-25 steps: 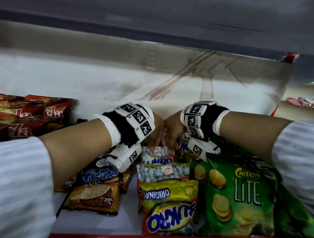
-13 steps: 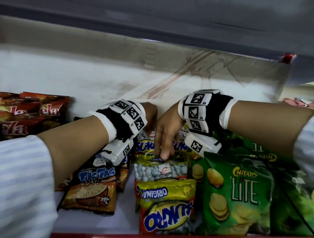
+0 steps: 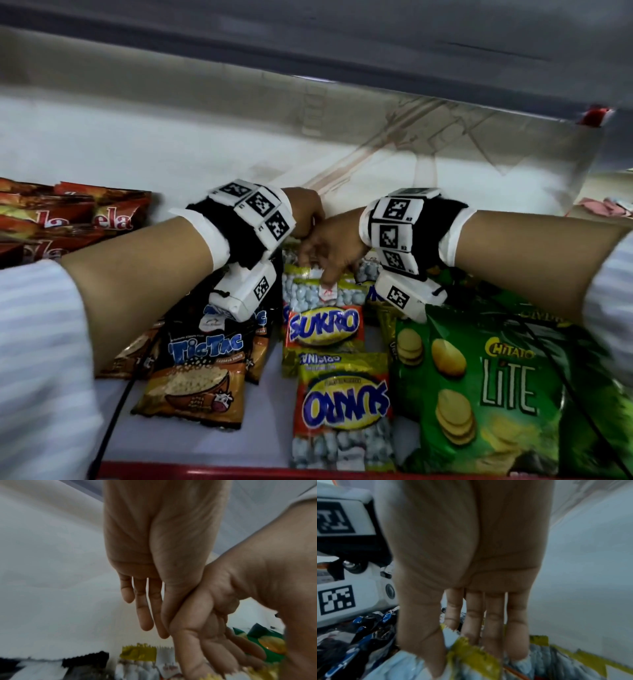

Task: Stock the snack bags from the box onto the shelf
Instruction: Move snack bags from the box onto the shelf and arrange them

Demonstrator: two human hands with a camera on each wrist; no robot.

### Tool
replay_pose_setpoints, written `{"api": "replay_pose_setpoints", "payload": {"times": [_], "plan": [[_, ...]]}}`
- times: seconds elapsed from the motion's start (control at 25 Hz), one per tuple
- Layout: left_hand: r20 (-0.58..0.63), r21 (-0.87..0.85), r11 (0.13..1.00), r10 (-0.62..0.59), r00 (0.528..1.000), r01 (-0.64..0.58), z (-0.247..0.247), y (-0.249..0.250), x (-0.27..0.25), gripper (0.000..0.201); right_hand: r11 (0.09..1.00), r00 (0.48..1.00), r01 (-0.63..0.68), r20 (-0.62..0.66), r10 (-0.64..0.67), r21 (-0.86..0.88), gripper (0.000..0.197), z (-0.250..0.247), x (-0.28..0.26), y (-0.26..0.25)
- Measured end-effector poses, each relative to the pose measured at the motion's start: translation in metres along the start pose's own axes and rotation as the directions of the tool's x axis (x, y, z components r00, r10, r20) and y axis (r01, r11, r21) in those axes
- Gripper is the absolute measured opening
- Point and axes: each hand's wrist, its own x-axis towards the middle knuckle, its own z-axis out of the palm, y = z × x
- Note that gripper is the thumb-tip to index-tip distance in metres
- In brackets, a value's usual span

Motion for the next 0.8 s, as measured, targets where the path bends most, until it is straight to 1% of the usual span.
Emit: {"api": "replay_pose_setpoints", "payload": {"times": [0.08, 0.16, 0.2, 0.28, 0.32, 0.36, 0.4, 0.44, 0.48, 0.52, 0.56, 0.6, 0.64, 0.68, 0.72, 0.76, 0.8], "plan": [[0.029, -0.029, 1.000, -0.010, 1.000, 0.011, -0.005, -0.005, -0.002, 0.036, 0.998, 0.999, -0.029, -0.027, 0.027, -0.059, 0.038, -0.001, 0.003, -0.001], [0.048, -0.094, 0.994, -0.047, 0.998, 0.051, -0.010, -0.006, -0.008, 0.032, 0.995, 0.999, -0.043, -0.021, 0.041, -0.090, 0.043, 0.000, 0.003, -0.002], [0.029, -0.138, 0.987, -0.073, 0.997, 0.077, -0.011, -0.006, -0.011, 0.030, 0.994, 0.999, -0.050, -0.018, 0.049, -0.095, 0.045, 0.000, 0.001, -0.003], [-0.061, -0.202, 0.972, -0.135, 0.989, 0.121, -0.013, -0.004, -0.020, 0.023, 0.995, 0.997, -0.082, -0.014, 0.082, -0.049, 0.048, -0.005, -0.006, -0.004], [-0.119, -0.216, 0.966, -0.171, 0.978, 0.142, -0.014, -0.003, -0.025, 0.024, 0.995, 0.995, -0.099, -0.021, 0.099, -0.017, 0.047, -0.009, -0.011, -0.005], [-0.162, -0.226, 0.961, -0.201, 0.966, 0.162, -0.014, -0.001, -0.030, 0.030, 0.994, 0.993, -0.112, -0.033, 0.112, -0.004, 0.044, -0.015, -0.017, -0.006], [-0.180, -0.236, 0.956, -0.219, 0.959, 0.174, -0.013, 0.002, -0.038, 0.037, 0.992, 0.991, -0.126, -0.046, 0.126, -0.004, 0.041, -0.021, -0.024, -0.006], [-0.168, -0.255, 0.952, -0.218, 0.961, 0.171, -0.012, 0.006, -0.048, 0.039, 0.990, 0.989, -0.140, -0.058, 0.139, -0.002, 0.037, -0.026, -0.030, -0.005], [-0.122, -0.283, 0.944, -0.209, 0.970, 0.167, -0.011, 0.010, -0.060, 0.038, 0.988, 0.986, -0.153, -0.069, 0.153, 0.002, 0.032, -0.032, -0.037, -0.004], [-0.043, -0.308, 0.937, -0.184, 0.982, 0.162, -0.007, 0.014, -0.070, 0.035, 0.986, 0.982, -0.168, -0.082, 0.168, 0.012, 0.027, -0.036, -0.044, -0.002], [0.055, -0.310, 0.940, -0.130, 0.990, 0.140, -0.003, 0.020, -0.079, 0.036, 0.982, 0.977, -0.186, -0.100, 0.188, 0.031, 0.022, -0.039, -0.051, 0.002], [0.168, -0.298, 0.949, -0.051, 0.984, 0.100, 0.004, 0.025, -0.084, 0.040, 0.977, 0.971, -0.209, -0.113, 0.213, 0.046, 0.020, -0.041, -0.056, 0.009], [0.278, -0.276, 0.960, 0.026, 0.960, 0.053, 0.013, 0.032, -0.088, 0.047, 0.970, 0.964, -0.238, -0.111, 0.242, 0.052, 0.020, -0.041, -0.062, 0.014], [0.369, -0.240, 0.971, 0.081, 0.926, 0.011, 0.022, 0.041, -0.092, 0.052, 0.960, 0.956, -0.274, -0.090, 0.278, 0.049, 0.022, -0.040, -0.066, 0.020], [0.429, -0.201, 0.979, 0.108, 0.897, -0.022, 0.031, 0.049, -0.093, 0.057, 0.950, 0.948, -0.310, -0.068, 0.312, 0.040, 0.024, -0.037, -0.067, 0.026], [0.453, -0.171, 0.984, 0.123, 0.883, -0.050, 0.040, 0.054, -0.093, 0.058, 0.939, 0.938, -0.342, -0.055, 0.343, 0.017, 0.026, -0.034, -0.066, 0.033], [0.449, -0.153, 0.986, 0.131, 0.884, -0.068, 0.047, 0.058, -0.092, 0.052, 0.930, 0.929, -0.366, -0.062, 0.364, -0.019, 0.027, -0.032, -0.062, 0.038]]}}
